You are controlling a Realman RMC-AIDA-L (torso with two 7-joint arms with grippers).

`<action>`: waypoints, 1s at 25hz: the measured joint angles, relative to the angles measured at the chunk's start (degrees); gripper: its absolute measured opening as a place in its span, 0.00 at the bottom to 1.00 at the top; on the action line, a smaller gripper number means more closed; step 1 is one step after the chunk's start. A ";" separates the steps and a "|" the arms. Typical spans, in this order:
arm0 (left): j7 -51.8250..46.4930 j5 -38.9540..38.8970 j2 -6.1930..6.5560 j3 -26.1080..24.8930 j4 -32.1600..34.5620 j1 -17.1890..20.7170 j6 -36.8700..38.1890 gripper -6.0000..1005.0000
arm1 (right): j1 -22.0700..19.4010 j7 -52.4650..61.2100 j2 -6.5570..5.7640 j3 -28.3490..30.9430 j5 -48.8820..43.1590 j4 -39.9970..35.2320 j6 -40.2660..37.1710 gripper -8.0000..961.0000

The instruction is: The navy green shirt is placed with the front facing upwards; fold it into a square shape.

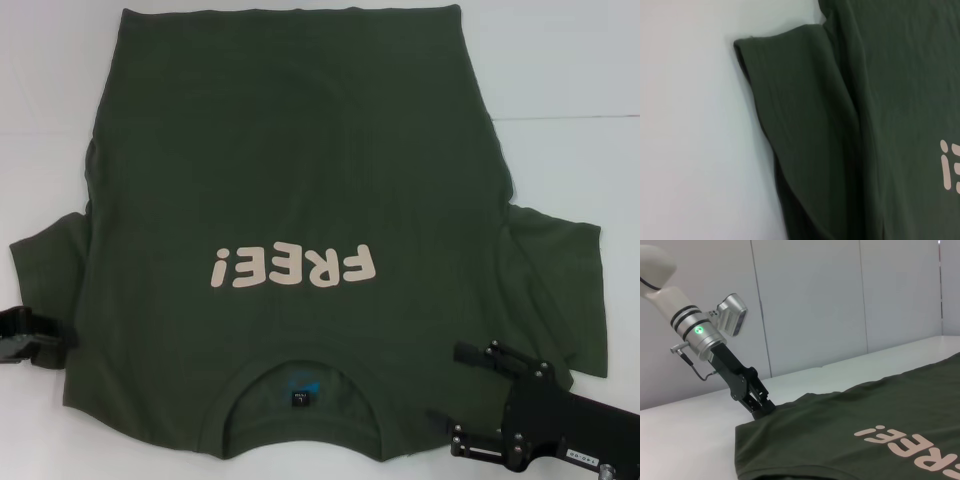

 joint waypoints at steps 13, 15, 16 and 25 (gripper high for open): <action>0.30 -0.04 0.01 -0.13 0.00 -0.01 -0.34 0.34 | -0.09 0.00 0.00 0.00 0.00 0.00 -0.28 0.96; 0.41 -0.04 -0.01 -0.07 0.01 -0.01 -0.44 0.33 | -0.09 0.00 0.00 0.00 0.00 0.00 -0.28 0.96; 0.48 -0.04 -0.04 -0.01 0.01 -0.01 -0.52 0.32 | -0.09 0.00 0.00 0.00 0.00 0.00 -0.28 0.96; 3.03 -0.02 -0.24 0.23 0.03 -0.16 -0.35 0.13 | -0.15 0.00 0.00 0.18 0.00 0.00 -0.37 0.96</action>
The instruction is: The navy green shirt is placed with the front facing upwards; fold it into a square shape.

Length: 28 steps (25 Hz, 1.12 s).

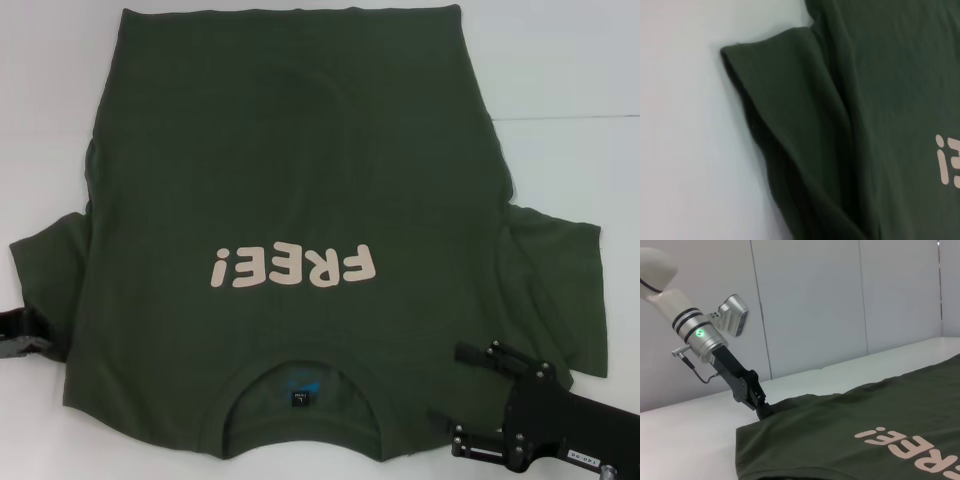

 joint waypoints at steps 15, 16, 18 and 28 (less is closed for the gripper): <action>2.56 -0.87 -0.52 -0.16 0.77 0.03 -0.25 0.05 | 0.06 0.00 0.00 0.17 0.09 0.00 -0.07 0.96; 2.48 -0.88 -0.52 -0.17 0.78 0.05 -0.19 0.05 | 0.07 0.00 0.00 0.17 0.09 0.00 -0.07 0.96; 2.40 -0.88 -0.52 -0.31 0.95 0.09 -0.17 0.05 | 0.07 0.00 0.00 0.14 0.09 0.00 -0.07 0.96; 1.72 -1.42 -0.53 0.65 1.99 0.49 0.66 0.04 | 0.47 0.00 0.00 -0.05 0.12 0.05 -0.07 0.96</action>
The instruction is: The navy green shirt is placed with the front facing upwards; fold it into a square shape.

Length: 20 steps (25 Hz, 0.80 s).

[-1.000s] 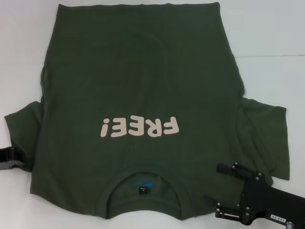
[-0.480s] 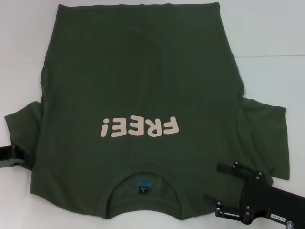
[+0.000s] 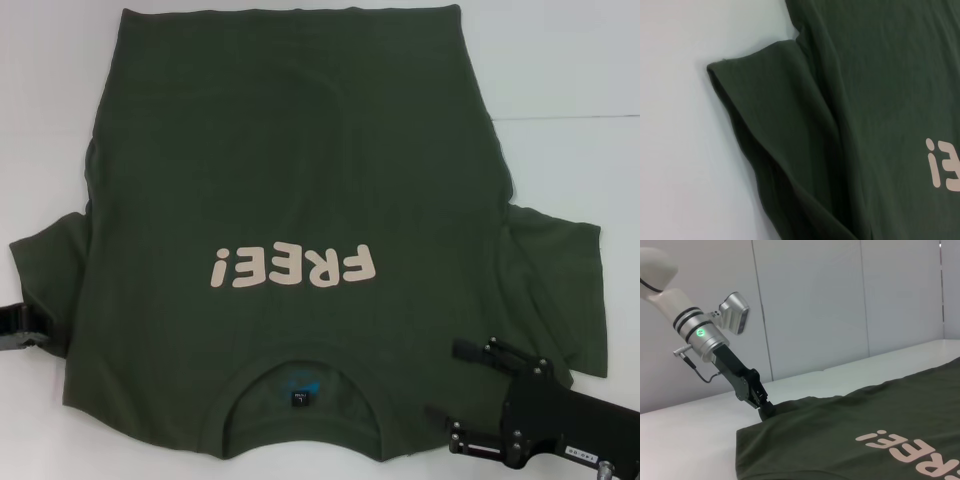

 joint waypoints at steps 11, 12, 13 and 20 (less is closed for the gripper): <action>-0.47 0.18 0.01 0.29 -0.32 -0.25 -0.28 0.05 | 0.12 0.00 0.00 0.01 0.02 0.04 0.00 0.96; -0.69 0.27 0.01 0.69 -0.37 -0.31 -0.29 0.05 | 0.12 0.00 0.00 -0.01 0.03 0.04 0.00 0.96; -1.02 0.31 0.00 1.20 -0.39 -0.33 -0.37 0.05 | 0.12 0.00 0.00 -0.01 0.03 0.04 0.00 0.96; -1.57 0.35 -0.16 1.78 -0.15 -0.31 -1.30 0.07 | 0.12 0.00 0.00 0.03 0.09 0.04 0.01 0.96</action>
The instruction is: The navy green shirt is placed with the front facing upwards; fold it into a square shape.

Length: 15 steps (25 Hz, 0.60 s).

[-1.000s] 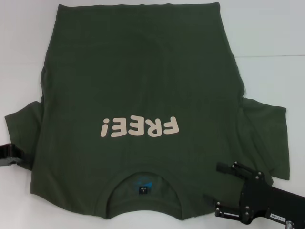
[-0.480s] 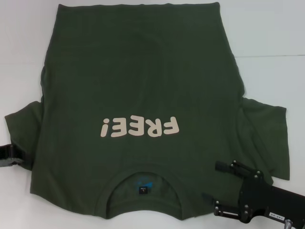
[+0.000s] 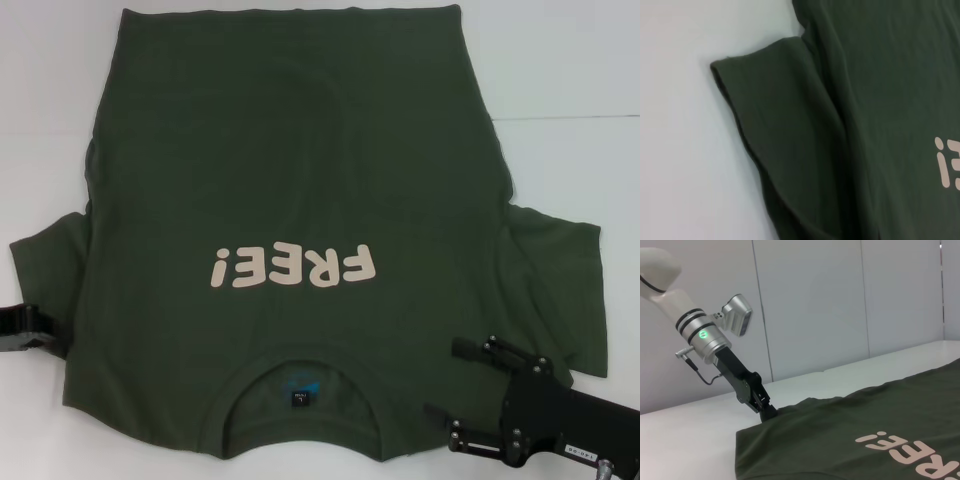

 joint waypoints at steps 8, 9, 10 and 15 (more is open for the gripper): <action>-0.13 0.03 -0.09 -0.03 0.08 0.01 -0.74 0.20 | 0.00 0.00 0.00 -0.05 0.05 0.05 -0.01 0.96; -0.13 0.03 -0.09 -0.04 0.07 0.01 -0.74 0.24 | 0.00 0.00 0.00 -0.06 0.06 0.07 -0.01 0.96; -0.14 0.03 -0.09 -0.04 0.08 0.01 -0.75 0.28 | 0.00 0.00 0.00 -0.06 0.07 0.08 0.00 0.96; -0.16 0.03 -0.10 0.43 0.08 -0.03 -0.74 0.41 | 0.00 0.00 0.00 -0.05 0.09 0.09 -0.01 0.96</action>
